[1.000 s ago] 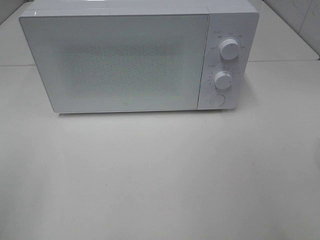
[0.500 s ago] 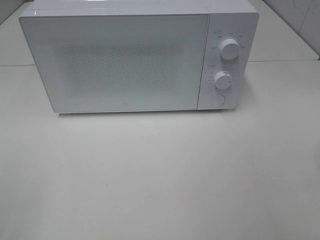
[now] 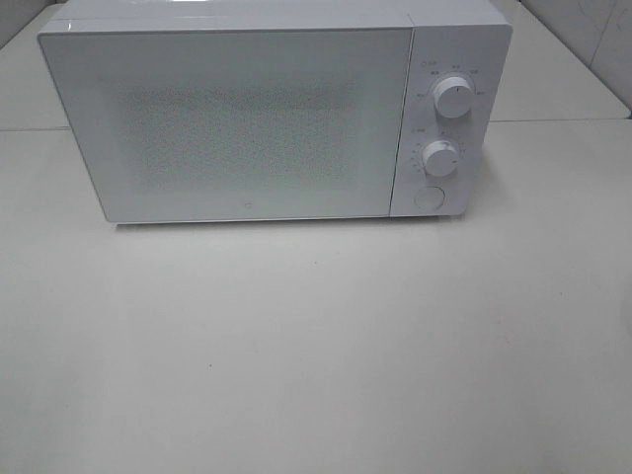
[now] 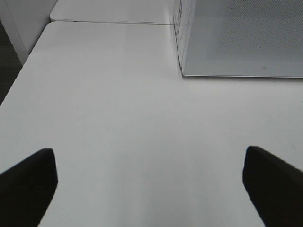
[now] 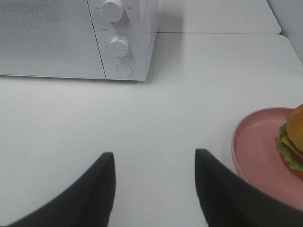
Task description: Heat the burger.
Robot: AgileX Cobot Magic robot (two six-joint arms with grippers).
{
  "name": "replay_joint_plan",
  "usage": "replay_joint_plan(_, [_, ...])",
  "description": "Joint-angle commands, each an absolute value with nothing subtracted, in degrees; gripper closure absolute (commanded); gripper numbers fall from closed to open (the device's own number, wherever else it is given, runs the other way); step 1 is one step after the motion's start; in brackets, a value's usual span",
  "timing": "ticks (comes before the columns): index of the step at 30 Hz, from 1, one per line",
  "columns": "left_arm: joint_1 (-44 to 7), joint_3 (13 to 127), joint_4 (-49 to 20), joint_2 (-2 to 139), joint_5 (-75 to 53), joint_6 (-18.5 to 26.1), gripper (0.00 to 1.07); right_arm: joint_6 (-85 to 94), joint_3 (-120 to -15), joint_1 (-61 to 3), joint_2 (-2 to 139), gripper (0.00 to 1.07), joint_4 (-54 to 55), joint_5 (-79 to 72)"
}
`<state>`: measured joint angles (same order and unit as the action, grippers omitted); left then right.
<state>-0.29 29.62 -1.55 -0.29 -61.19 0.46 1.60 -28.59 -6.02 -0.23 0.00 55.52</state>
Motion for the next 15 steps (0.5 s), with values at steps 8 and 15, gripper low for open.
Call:
replay_joint_plan(8, [-0.06,29.62,-1.72,-1.49,-61.42,0.00,0.06,1.49,-28.42,-5.84,-1.72,0.54,0.00,55.12])
replay_joint_plan(15, [-0.06,29.62,-1.66,-1.49,-61.42,0.00,0.06,1.49,-28.42,-5.84,-1.72,0.54,0.00,55.12])
